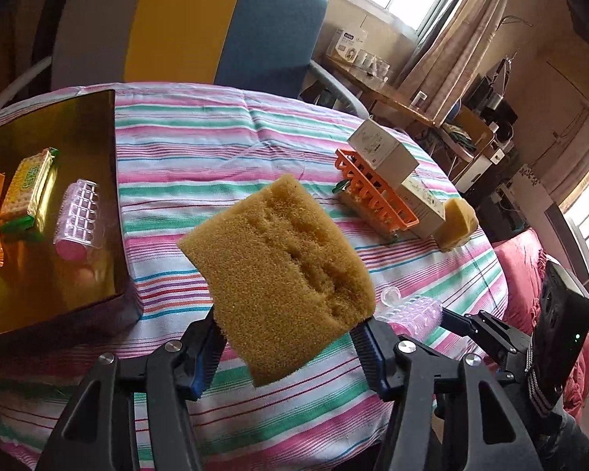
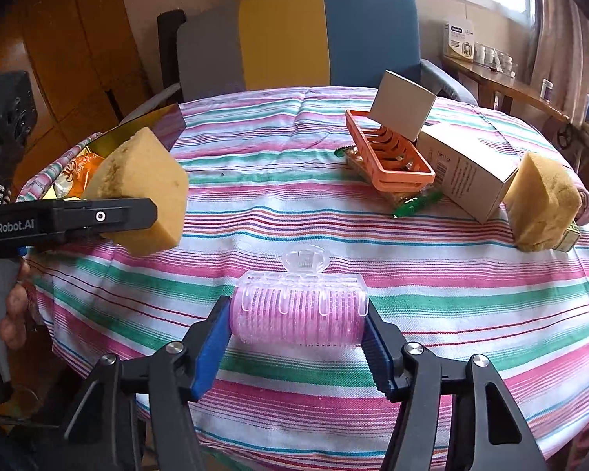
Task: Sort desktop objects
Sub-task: 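Grasp the pink hair curler with the right gripper while the left holds the sponge, then carry the sponge and curler into the gold tray and open both grippers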
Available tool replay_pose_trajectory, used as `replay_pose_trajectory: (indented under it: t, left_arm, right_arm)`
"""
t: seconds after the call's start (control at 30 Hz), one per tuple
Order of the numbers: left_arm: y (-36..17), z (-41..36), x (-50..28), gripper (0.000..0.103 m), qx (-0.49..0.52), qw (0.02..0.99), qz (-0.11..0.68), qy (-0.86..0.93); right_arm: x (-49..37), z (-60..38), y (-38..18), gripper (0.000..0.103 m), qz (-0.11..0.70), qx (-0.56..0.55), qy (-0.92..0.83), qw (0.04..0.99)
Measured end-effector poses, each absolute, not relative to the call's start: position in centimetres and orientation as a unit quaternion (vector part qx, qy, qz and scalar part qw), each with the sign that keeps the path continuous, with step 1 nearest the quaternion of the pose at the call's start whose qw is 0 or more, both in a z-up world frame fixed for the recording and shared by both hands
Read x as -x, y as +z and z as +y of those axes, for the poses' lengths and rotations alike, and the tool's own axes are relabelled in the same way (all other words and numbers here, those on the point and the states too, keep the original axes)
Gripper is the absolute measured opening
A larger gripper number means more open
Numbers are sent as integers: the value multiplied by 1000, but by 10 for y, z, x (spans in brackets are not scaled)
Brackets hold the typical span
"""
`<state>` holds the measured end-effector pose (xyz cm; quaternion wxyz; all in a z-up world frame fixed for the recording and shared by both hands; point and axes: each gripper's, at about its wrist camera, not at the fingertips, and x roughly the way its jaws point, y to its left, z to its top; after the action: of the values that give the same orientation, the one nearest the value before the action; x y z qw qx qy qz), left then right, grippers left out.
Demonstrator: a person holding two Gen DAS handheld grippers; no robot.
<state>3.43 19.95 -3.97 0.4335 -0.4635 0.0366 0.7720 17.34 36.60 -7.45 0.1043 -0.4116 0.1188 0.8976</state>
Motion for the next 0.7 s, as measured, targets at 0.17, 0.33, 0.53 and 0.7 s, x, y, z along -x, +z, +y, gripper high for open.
replay_pose_trajectory:
  t: [0.17, 0.33, 0.53, 0.7]
  left_arm:
    - [-25, 171, -34, 61, 444, 421, 21, 790]
    - [-12, 132, -19, 61, 429, 390, -14, 815]
    - [-2, 83, 16, 61, 409, 331, -39, 849]
    - [7, 62, 58, 61, 399, 300, -49, 865]
  right_arm:
    - [-166, 354, -62, 63, 109, 404, 904, 93]
    - [-146, 332, -48, 63, 87, 397, 911, 67]
    - [-116, 304, -31, 63, 56, 382, 922, 20]
    - [-84, 280, -17, 63, 34, 366, 930, -24]
